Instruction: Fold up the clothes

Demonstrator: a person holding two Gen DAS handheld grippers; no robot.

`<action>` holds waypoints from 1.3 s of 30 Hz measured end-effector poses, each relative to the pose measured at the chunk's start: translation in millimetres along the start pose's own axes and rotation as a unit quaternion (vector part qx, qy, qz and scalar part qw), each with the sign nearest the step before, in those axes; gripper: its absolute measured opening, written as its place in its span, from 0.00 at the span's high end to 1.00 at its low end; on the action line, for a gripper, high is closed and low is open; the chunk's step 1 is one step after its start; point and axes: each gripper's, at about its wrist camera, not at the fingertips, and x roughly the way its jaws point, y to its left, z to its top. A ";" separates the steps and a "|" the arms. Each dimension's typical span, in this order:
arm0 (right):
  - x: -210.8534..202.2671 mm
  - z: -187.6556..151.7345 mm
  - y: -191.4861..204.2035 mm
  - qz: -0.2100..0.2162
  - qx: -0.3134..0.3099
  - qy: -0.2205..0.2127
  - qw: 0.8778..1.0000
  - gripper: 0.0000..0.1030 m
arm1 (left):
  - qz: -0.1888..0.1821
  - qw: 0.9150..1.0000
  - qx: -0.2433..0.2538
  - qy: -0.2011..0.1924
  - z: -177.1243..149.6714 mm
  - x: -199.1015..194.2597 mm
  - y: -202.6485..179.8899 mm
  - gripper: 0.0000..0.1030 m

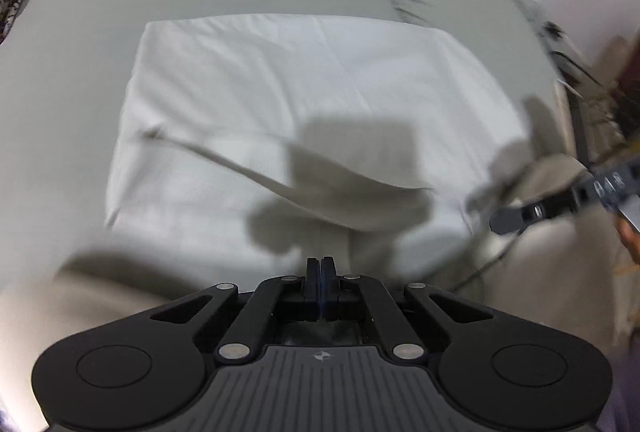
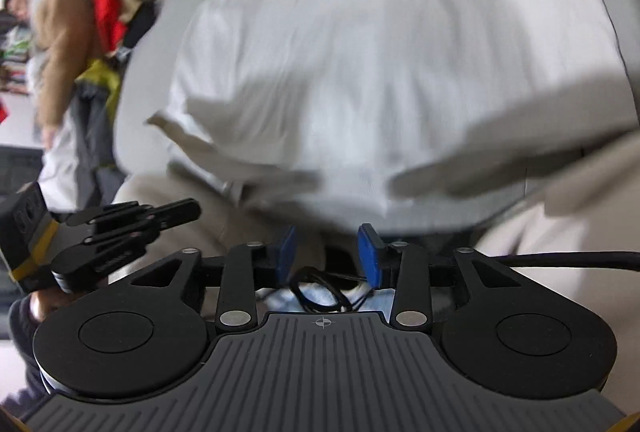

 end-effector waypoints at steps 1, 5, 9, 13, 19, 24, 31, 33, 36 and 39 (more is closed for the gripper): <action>-4.6 -7.4 -0.7 0.007 0.000 -0.001 1.000 0.53 | -0.008 1.000 -0.012 -0.016 -6.2 -9.7 2.1 0.98; -7.4 -15.7 0.6 -0.020 -0.001 -0.030 0.999 0.52 | -0.015 0.994 -0.063 -0.093 -3.7 -24.2 8.1 0.77; -6.6 -15.2 7.4 -0.046 -0.012 -0.074 0.996 0.54 | 0.008 0.992 -0.066 -0.109 9.6 -1.3 -3.2 0.76; -7.1 -10.0 17.4 -0.110 -0.048 -0.141 0.983 0.58 | 0.012 0.994 -0.038 -0.099 21.9 29.6 -23.4 0.76; 1.4 12.9 20.3 -0.191 -0.086 -0.194 0.958 0.65 | 0.049 0.993 0.045 -0.095 26.4 67.8 -49.5 0.78; 14.2 13.6 1.2 -0.210 -0.078 -0.181 0.958 0.63 | 0.052 0.994 0.069 -0.071 7.8 72.6 -51.0 0.79; 43.6 -31.2 -32.4 -0.185 -0.003 0.000 0.983 0.81 | 0.053 0.996 0.070 0.029 -25.7 75.1 -39.4 0.88; 26.9 -32.0 -26.9 -0.168 -0.004 -0.041 0.985 0.76 | 0.035 0.998 0.048 0.012 -26.5 65.2 -33.7 0.87; -7.6 -23.0 -14.7 -0.136 -0.019 -0.112 0.984 0.62 | 0.002 0.999 0.014 -0.048 -12.2 40.1 -24.3 0.85; -38.7 -8.0 -4.7 -0.126 -0.037 -0.172 0.976 0.54 | -0.009 0.993 -0.028 -0.115 10.7 18.1 -7.4 0.73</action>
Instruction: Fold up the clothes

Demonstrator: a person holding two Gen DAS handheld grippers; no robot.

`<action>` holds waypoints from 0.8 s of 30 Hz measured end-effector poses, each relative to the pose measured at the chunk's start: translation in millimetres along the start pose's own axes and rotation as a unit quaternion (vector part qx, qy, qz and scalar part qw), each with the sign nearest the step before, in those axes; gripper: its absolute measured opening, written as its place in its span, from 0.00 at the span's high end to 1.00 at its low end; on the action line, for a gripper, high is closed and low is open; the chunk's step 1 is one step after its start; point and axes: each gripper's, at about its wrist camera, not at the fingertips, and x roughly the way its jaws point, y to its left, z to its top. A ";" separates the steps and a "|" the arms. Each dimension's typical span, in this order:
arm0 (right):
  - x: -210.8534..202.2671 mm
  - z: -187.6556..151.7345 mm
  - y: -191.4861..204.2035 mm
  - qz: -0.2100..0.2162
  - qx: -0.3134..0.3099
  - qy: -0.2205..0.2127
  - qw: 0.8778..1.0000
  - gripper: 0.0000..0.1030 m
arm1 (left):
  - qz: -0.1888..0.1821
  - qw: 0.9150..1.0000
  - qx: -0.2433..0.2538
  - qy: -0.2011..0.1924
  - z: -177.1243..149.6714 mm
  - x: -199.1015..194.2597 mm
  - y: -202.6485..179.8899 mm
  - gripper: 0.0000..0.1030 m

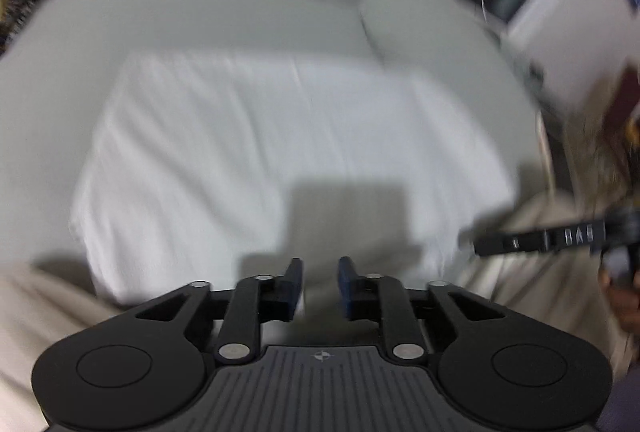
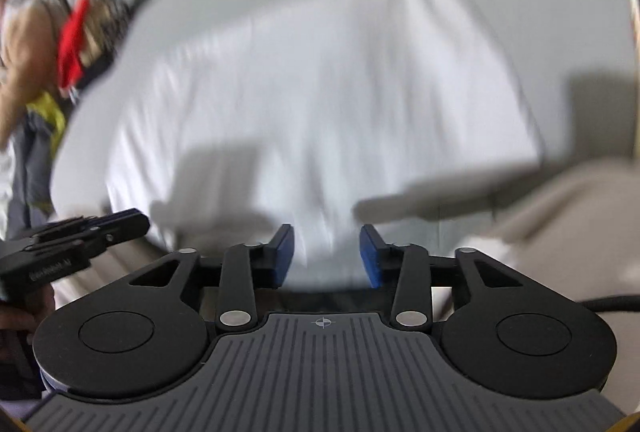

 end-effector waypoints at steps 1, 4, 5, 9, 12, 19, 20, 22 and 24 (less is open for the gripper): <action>-4.8 10.1 -4.1 0.005 0.014 -0.014 1.000 0.50 | 0.002 1.000 -0.018 -0.018 10.2 -2.2 6.9 0.73; -17.7 41.2 -18.0 0.021 0.063 -0.051 0.996 0.49 | -0.004 0.997 -0.073 -0.040 43.1 -1.7 27.7 0.73; -23.0 45.0 -20.3 0.026 0.081 -0.059 0.995 0.48 | -0.010 0.995 -0.087 -0.047 53.8 -1.5 33.9 0.73; -19.4 87.2 -43.9 0.028 0.131 -0.104 0.985 0.40 | -0.003 0.992 -0.113 -0.064 91.7 17.7 52.5 0.73; 6.1 120.6 -69.7 0.007 0.180 -0.113 0.977 0.45 | 0.033 0.990 -0.123 -0.063 108.3 50.5 69.7 0.85; 67.0 184.6 -111.3 -0.020 0.214 -0.107 0.971 0.57 | 0.118 0.989 -0.085 -0.032 120.3 121.2 92.3 0.99; 73.4 189.5 -116.0 -0.007 0.222 -0.096 0.970 0.57 | 0.123 0.987 -0.094 -0.033 116.3 123.9 97.1 0.98; 82.6 196.8 -123.3 0.018 0.239 -0.078 0.968 0.57 | 0.125 0.985 -0.114 -0.038 108.4 126.2 105.5 0.95; 91.4 201.5 -129.4 0.041 0.253 -0.065 0.964 0.58 | 0.114 0.984 -0.130 -0.050 100.9 123.2 111.4 0.94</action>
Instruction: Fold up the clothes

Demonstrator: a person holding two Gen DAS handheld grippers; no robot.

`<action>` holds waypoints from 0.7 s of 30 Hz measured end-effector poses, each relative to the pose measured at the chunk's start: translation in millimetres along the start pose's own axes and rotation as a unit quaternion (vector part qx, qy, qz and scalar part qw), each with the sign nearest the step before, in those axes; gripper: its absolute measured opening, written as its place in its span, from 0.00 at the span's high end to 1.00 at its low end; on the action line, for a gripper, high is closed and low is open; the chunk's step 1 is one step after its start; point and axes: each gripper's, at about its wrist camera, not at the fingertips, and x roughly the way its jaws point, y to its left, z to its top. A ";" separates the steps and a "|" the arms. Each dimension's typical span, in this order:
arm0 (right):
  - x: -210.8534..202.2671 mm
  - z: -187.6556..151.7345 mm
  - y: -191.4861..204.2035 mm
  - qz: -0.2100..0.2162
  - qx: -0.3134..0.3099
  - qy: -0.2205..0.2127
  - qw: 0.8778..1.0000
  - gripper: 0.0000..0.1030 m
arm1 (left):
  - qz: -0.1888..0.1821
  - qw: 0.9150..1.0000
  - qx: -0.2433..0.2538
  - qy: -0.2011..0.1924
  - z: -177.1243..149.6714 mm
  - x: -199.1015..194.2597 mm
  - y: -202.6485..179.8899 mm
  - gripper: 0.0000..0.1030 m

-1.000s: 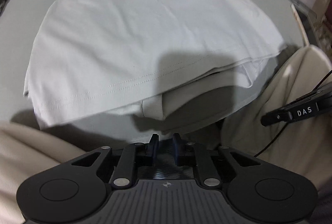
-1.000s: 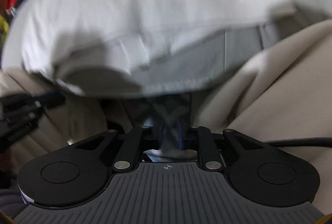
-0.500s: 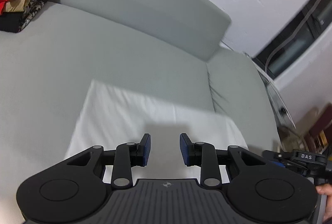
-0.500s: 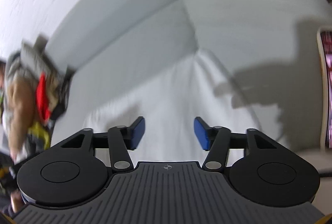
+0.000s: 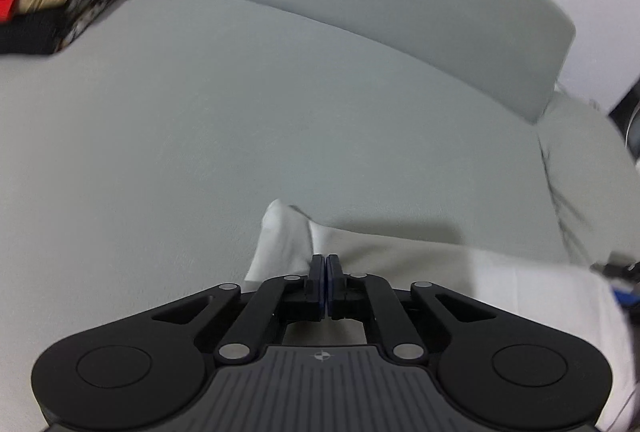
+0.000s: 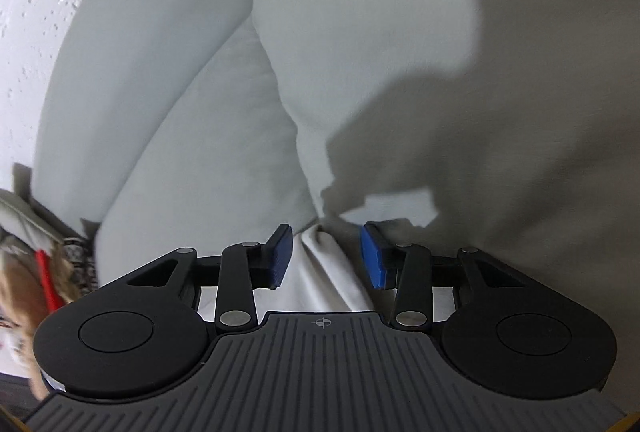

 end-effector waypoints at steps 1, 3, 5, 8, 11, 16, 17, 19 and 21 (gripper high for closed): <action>3.9 2.5 -1.6 0.008 0.006 0.008 1.000 0.66 | -0.004 1.000 -0.004 -0.003 -2.3 -1.6 3.4 0.93; 11.6 3.9 -5.3 0.005 0.017 0.021 1.000 0.93 | -0.009 1.000 -0.014 -0.005 -6.0 -2.2 7.4 0.92; 13.1 3.1 -9.7 0.010 0.029 0.014 0.999 0.95 | -0.009 1.000 -0.015 -0.004 -5.5 1.0 10.3 0.92; -15.9 -4.7 -5.0 -0.002 0.009 -0.074 0.997 0.96 | -0.005 1.000 -0.003 -0.004 -3.8 0.0 8.7 0.92; -44.1 -10.5 0.1 -0.059 -0.029 -0.162 0.985 1.00 | -0.002 1.000 0.002 -0.003 -2.0 -0.1 9.8 0.92; -58.1 -5.1 -1.0 -0.081 -0.040 -0.159 0.983 0.96 | 0.012 1.000 0.026 -0.005 -2.0 -2.1 1.6 0.92; -58.9 -6.8 3.0 -0.071 -0.047 -0.151 0.985 0.90 | 0.013 1.000 0.028 -0.006 -2.4 -2.4 2.1 0.92; -48.5 -7.0 8.3 -0.052 -0.059 -0.116 0.990 0.83 | 0.014 1.000 0.028 -0.006 -2.9 -2.0 3.9 0.92; -36.7 -5.7 14.2 -0.044 -0.070 -0.088 0.993 0.58 | 0.015 0.999 0.029 -0.005 -1.8 1.2 1.6 0.92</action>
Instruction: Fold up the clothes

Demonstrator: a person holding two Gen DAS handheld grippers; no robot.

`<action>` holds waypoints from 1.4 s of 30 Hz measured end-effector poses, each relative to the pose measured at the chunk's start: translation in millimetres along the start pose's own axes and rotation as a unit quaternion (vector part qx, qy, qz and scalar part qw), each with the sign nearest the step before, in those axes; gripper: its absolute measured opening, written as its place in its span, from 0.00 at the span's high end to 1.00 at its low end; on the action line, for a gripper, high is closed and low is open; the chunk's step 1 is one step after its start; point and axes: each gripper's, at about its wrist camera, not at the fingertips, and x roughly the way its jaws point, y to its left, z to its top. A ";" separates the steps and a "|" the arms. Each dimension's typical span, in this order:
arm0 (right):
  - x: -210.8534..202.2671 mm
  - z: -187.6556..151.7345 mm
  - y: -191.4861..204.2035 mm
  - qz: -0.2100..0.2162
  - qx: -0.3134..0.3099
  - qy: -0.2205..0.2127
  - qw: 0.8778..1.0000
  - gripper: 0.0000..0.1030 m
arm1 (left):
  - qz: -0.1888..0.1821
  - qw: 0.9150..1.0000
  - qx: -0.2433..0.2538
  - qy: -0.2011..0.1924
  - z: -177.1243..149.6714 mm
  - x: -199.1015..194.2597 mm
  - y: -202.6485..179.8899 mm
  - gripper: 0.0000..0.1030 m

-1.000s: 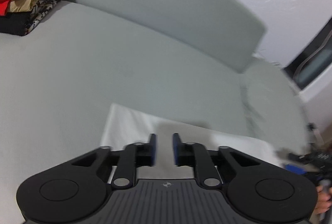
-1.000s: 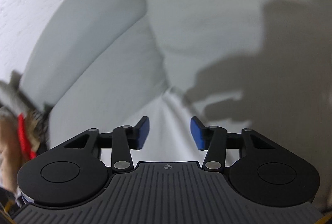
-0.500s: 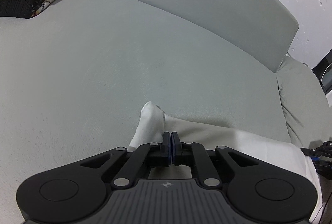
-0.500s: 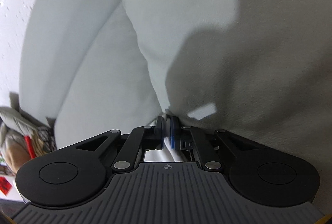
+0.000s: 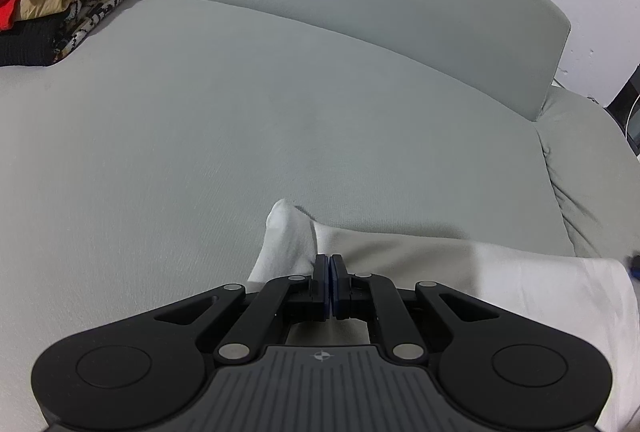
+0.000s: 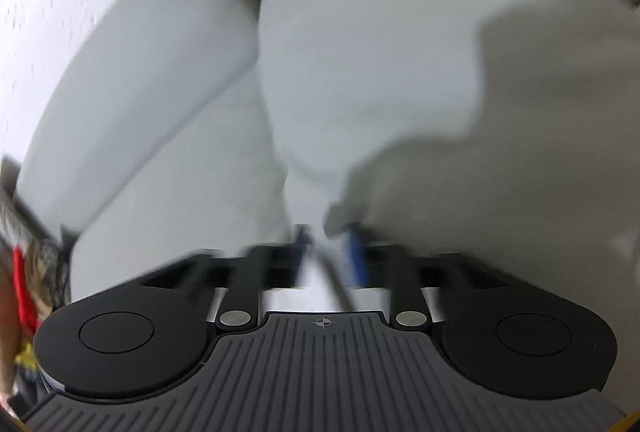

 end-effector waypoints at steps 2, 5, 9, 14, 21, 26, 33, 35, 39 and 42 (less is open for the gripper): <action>8.2 2.3 4.4 -0.002 -0.002 0.008 1.000 0.57 | 0.001 1.000 0.004 0.003 3.1 6.3 -7.3 0.92; 24.4 12.1 -7.0 0.027 0.064 0.059 0.996 0.77 | -0.002 1.000 0.004 0.007 4.1 8.4 -7.2 0.92; 42.3 16.0 -16.4 0.037 0.108 0.135 0.984 0.87 | -0.008 1.000 0.002 0.010 5.3 10.8 -3.7 0.92; 41.5 24.3 -27.8 0.051 0.142 0.153 0.977 0.82 | -0.013 1.000 -0.002 0.012 6.9 11.7 -0.9 0.92; 46.4 17.2 -46.7 0.138 0.174 0.189 0.957 0.63 | -0.019 1.000 -0.007 0.015 7.1 12.6 1.3 0.92; 57.6 11.3 -49.4 0.158 0.183 0.168 0.956 0.74 | -0.016 1.000 -0.004 0.017 8.9 15.2 -3.0 0.92; 7.3 -5.9 -80.7 0.147 0.250 -0.028 0.956 0.91 | -0.016 1.000 -0.005 0.014 8.0 15.0 -2.7 0.92; -16.2 -4.9 -97.3 0.125 0.274 -0.076 0.951 0.92 | -0.015 1.000 -0.004 0.013 7.3 14.6 -2.7 0.92; -47.1 -6.9 -107.0 0.088 0.259 -0.078 0.959 0.91 | -0.013 1.000 -0.006 0.010 6.5 14.1 -3.7 0.92; -75.8 -14.9 -103.2 0.038 0.205 -0.069 0.976 0.85 | -0.001 1.000 0.007 0.006 6.6 7.2 -11.5 0.92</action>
